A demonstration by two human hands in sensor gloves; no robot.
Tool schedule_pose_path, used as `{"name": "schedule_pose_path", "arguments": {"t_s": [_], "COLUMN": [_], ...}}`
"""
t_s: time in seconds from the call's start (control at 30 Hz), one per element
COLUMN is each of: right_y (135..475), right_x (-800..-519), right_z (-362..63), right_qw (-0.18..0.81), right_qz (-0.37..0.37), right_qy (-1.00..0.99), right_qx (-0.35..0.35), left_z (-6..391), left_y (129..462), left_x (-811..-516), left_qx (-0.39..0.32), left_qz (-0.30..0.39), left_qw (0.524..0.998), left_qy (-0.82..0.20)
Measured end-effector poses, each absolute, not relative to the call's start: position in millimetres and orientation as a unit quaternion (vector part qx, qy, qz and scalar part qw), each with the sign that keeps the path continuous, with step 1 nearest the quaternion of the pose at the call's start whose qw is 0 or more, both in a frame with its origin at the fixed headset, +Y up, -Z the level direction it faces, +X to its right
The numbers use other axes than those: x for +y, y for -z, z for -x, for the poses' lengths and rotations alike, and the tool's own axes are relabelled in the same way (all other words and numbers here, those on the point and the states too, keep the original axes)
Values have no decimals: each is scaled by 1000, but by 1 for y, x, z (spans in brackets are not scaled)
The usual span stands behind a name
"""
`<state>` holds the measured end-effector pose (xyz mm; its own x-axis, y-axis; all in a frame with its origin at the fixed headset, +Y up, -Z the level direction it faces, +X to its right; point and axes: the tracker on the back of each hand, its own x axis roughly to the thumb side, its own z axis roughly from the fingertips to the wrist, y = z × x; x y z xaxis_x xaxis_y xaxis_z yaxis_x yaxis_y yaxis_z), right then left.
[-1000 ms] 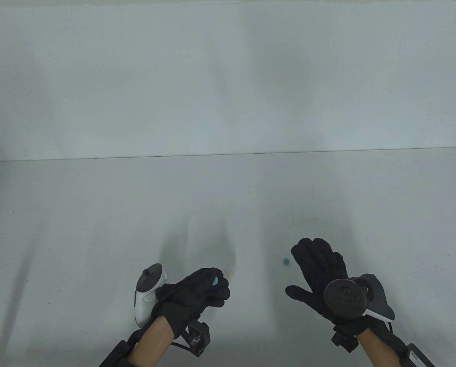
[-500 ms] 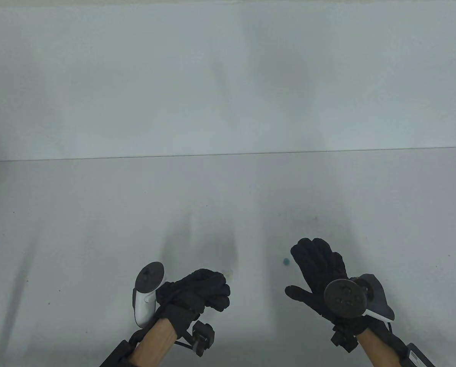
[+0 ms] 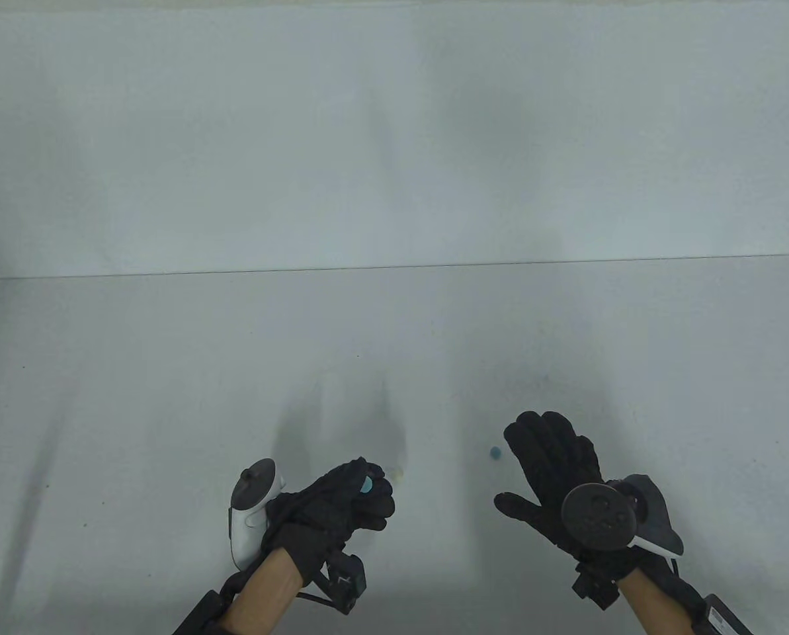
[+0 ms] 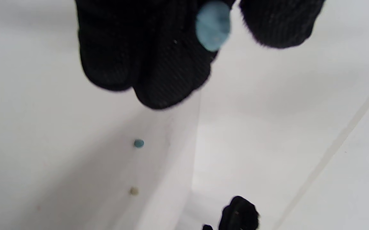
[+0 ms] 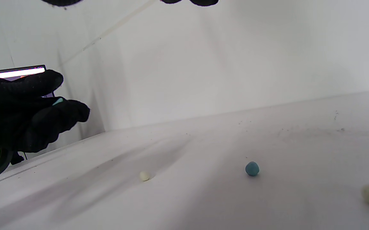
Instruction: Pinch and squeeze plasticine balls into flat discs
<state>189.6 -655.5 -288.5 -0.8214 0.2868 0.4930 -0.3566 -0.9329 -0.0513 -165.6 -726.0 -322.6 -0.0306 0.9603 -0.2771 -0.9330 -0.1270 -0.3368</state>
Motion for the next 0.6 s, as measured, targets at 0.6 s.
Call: {"name": "schedule_pose_path", "arguments": {"t_s": [0.6], "right_y": [288], "right_x": [-655], "right_z": [-190], "right_qw": [170], "right_qz": [-246], "right_qy": [-951], "right_qx": [-75], "left_z": [166], "left_y": [324], "left_x": [-729], "left_qx": [-37], "left_qz": [220], "left_qw": [661], "left_qy": [-716]}}
